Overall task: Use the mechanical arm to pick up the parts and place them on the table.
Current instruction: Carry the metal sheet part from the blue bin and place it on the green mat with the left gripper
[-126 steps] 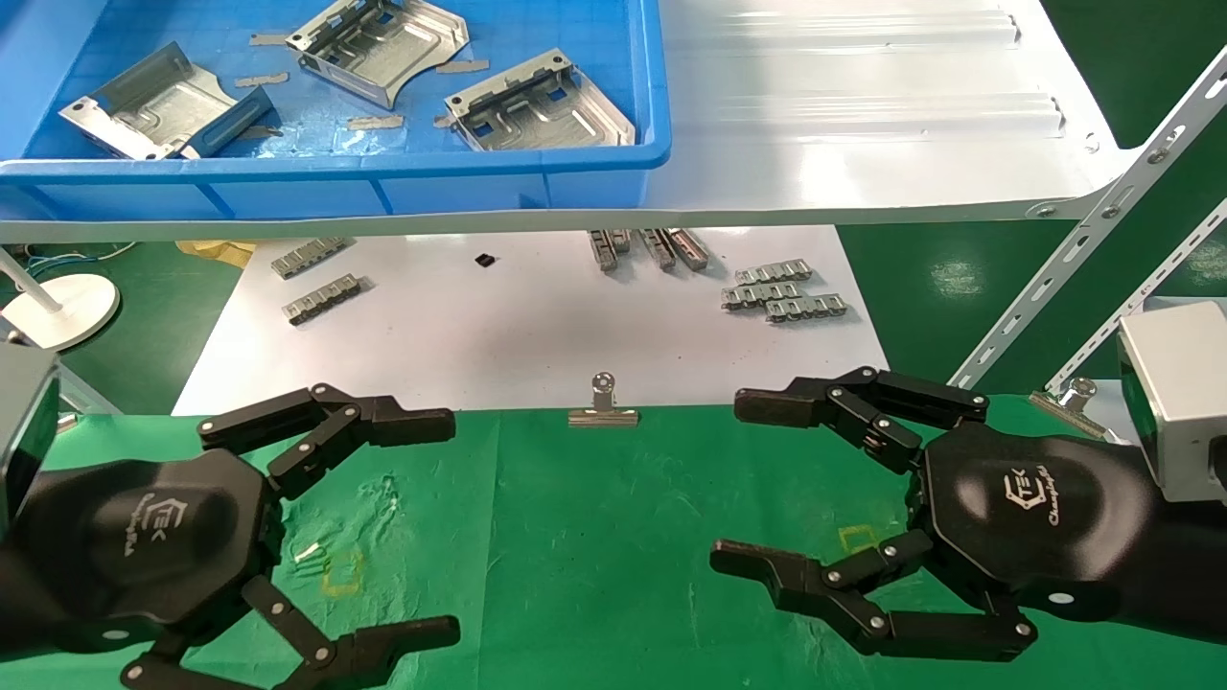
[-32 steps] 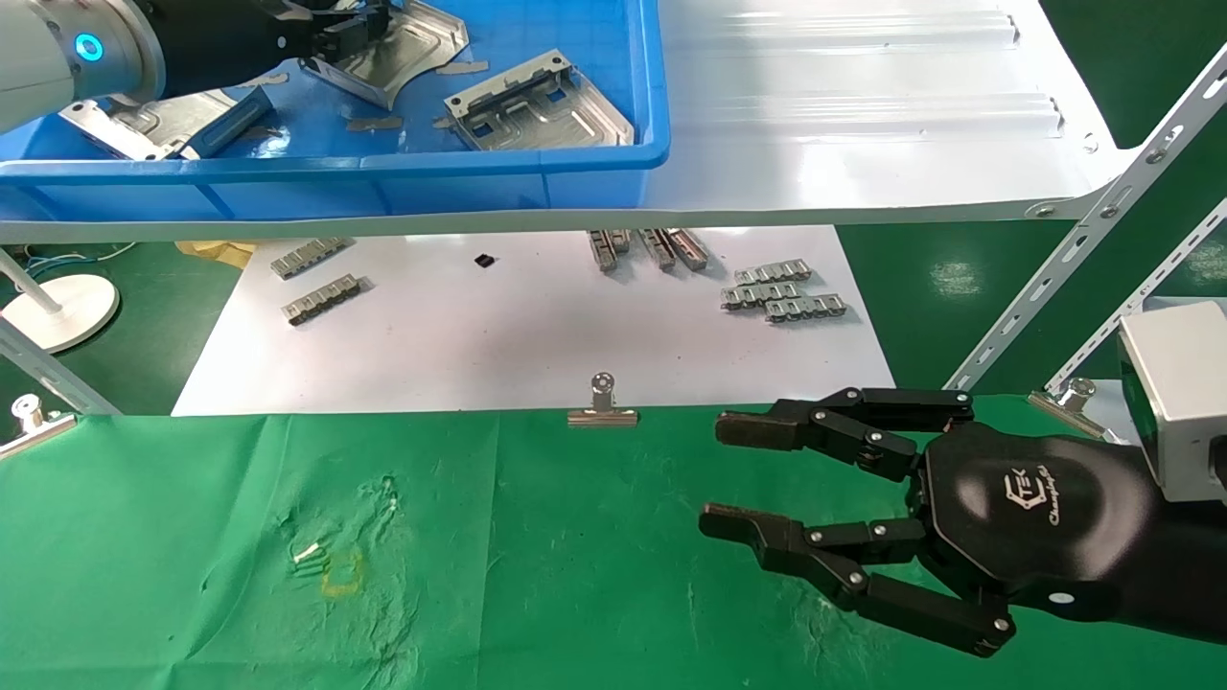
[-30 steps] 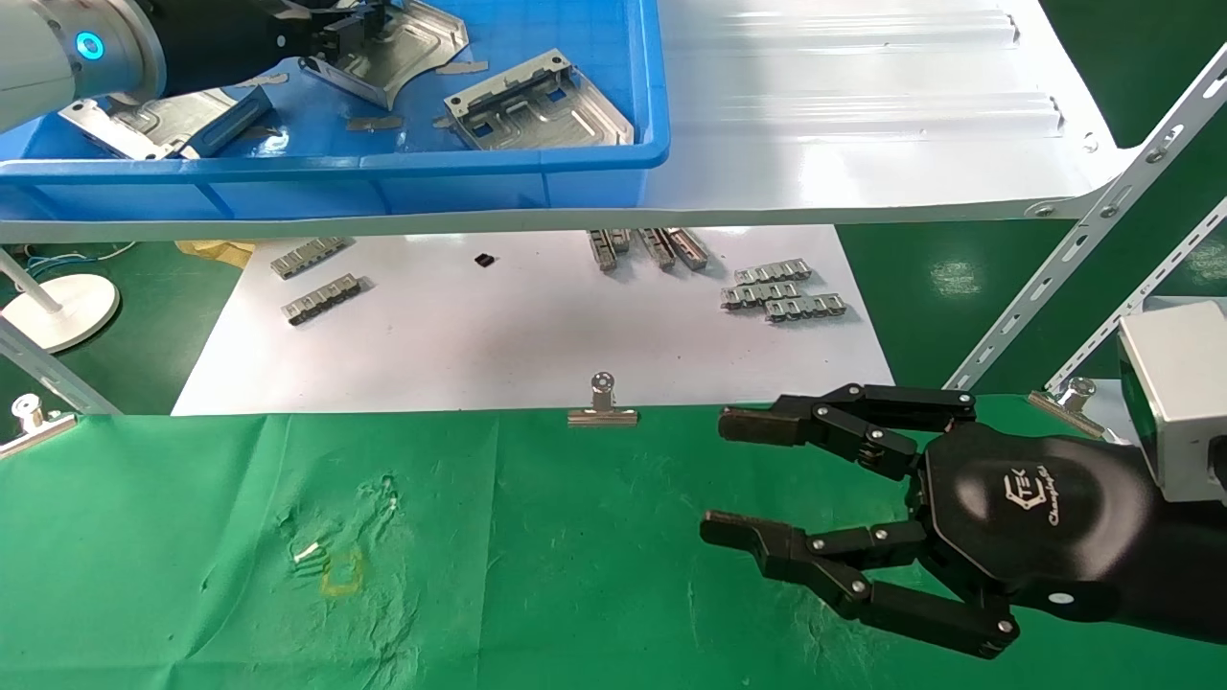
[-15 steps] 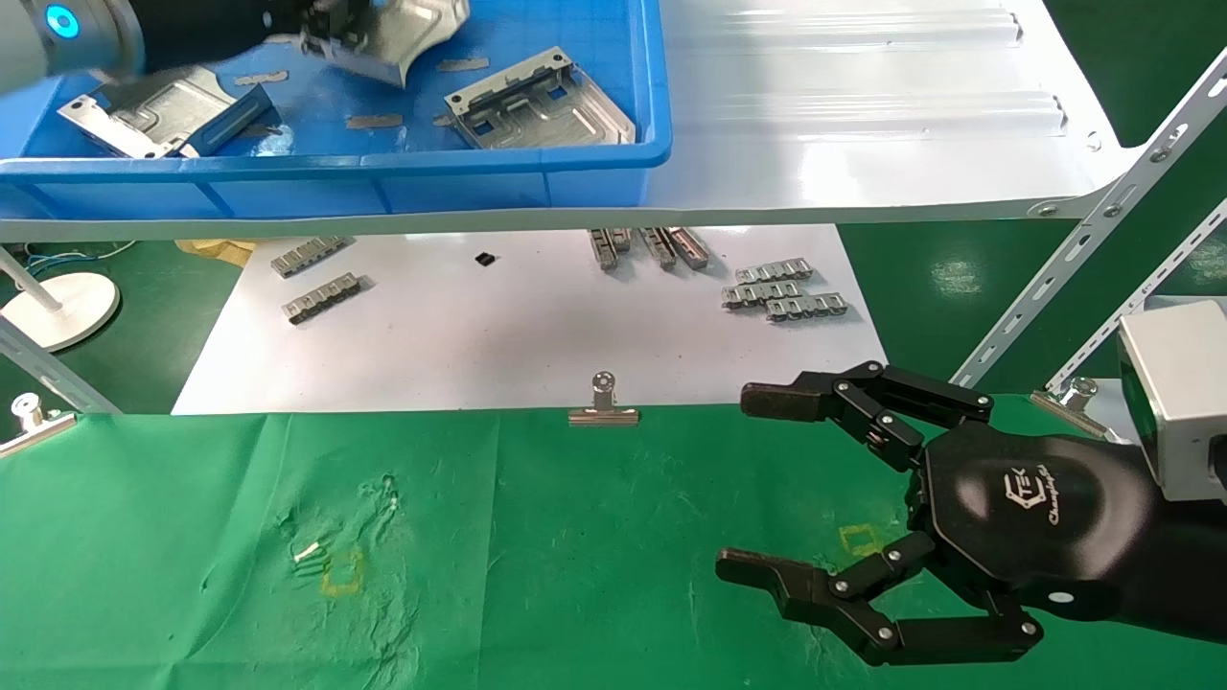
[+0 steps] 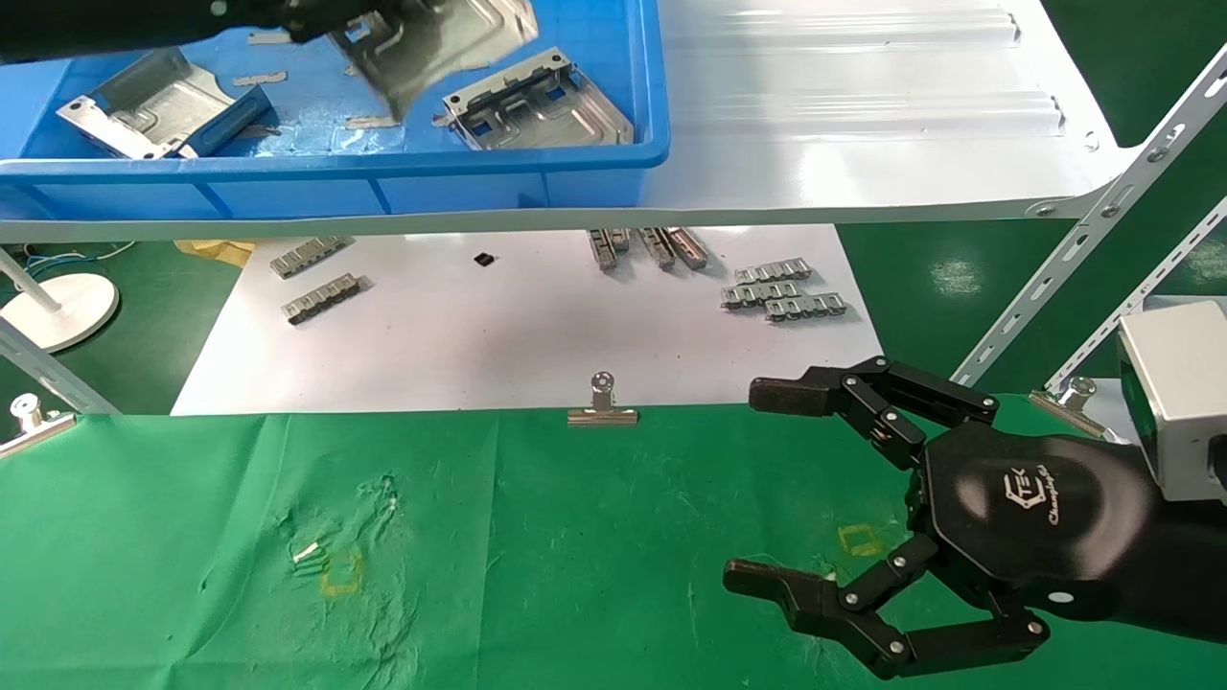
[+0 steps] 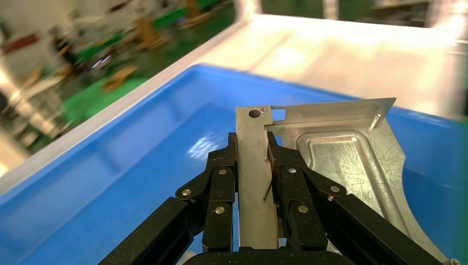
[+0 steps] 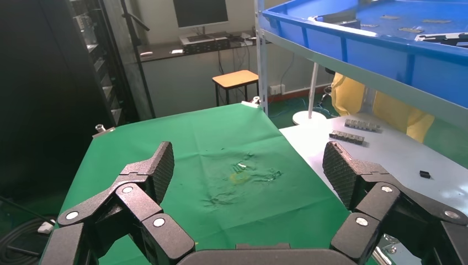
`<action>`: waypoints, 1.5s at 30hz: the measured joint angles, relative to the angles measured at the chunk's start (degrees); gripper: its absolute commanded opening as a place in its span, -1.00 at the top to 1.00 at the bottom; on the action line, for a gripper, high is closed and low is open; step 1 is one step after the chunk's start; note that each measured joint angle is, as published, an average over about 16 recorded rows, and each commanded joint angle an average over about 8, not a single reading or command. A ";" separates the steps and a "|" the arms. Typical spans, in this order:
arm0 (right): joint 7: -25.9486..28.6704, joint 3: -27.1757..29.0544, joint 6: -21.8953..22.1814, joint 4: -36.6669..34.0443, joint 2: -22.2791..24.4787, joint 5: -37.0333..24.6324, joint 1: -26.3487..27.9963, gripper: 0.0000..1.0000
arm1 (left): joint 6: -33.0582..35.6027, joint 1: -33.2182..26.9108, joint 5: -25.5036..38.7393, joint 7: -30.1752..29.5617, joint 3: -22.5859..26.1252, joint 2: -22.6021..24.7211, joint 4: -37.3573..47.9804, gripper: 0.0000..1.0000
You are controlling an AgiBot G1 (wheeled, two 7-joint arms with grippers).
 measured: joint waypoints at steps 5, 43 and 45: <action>0.00 0.00 0.00 0.00 0.00 0.00 0.00 -1.00 | 8.61 1.52 -1.78 6.01 -0.50 -2.94 -2.09 1.00; 0.00 0.00 0.00 0.00 0.00 0.00 0.00 -1.00 | 13.38 23.39 -12.20 33.44 24.68 -17.44 -15.19 0.24; 0.00 0.00 0.00 0.00 0.00 0.00 0.00 -1.00 | 13.22 23.52 -11.68 34.93 25.24 -16.44 -12.99 -0.26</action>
